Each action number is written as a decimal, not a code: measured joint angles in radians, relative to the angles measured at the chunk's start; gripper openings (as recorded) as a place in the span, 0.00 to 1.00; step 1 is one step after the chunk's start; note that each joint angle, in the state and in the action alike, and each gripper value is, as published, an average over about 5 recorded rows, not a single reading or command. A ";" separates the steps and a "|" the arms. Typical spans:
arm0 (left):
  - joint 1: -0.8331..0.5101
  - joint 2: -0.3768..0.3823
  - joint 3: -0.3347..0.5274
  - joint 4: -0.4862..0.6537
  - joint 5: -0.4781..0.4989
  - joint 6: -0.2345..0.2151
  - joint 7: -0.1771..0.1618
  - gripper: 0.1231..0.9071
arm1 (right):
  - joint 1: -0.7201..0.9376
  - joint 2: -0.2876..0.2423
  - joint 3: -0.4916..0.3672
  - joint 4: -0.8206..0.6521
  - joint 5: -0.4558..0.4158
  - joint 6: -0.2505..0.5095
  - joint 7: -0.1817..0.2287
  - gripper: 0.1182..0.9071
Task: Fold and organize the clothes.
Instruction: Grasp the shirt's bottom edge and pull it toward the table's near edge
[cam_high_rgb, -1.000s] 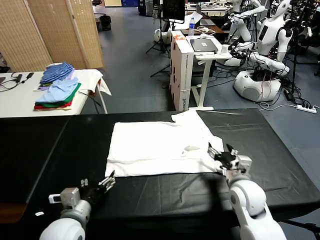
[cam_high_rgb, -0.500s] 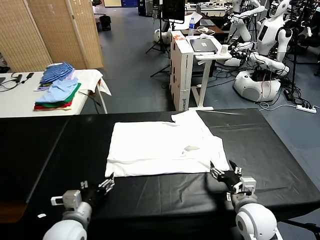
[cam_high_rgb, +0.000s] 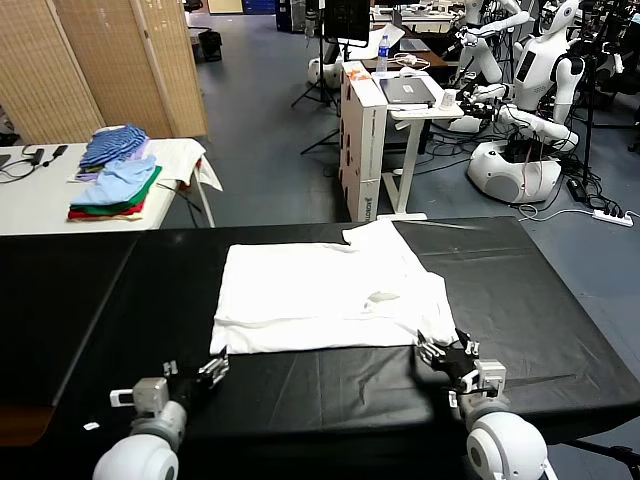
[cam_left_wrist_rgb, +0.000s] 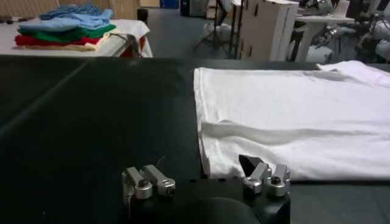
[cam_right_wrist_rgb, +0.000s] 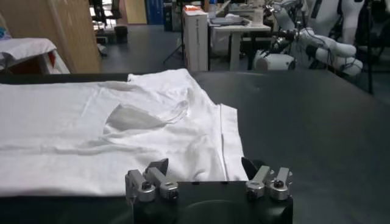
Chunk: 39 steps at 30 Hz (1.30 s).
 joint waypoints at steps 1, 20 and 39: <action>0.000 -0.001 0.002 0.000 0.001 0.000 0.000 0.83 | 0.002 -0.001 0.000 -0.003 0.002 0.000 0.000 0.58; 0.003 0.002 0.010 0.003 -0.002 0.004 0.017 0.19 | -0.005 -0.003 -0.007 -0.008 0.007 -0.011 0.010 0.04; 0.129 0.025 -0.032 -0.129 0.084 0.161 0.111 0.03 | -0.274 -0.020 0.089 0.204 0.039 -0.028 0.055 0.04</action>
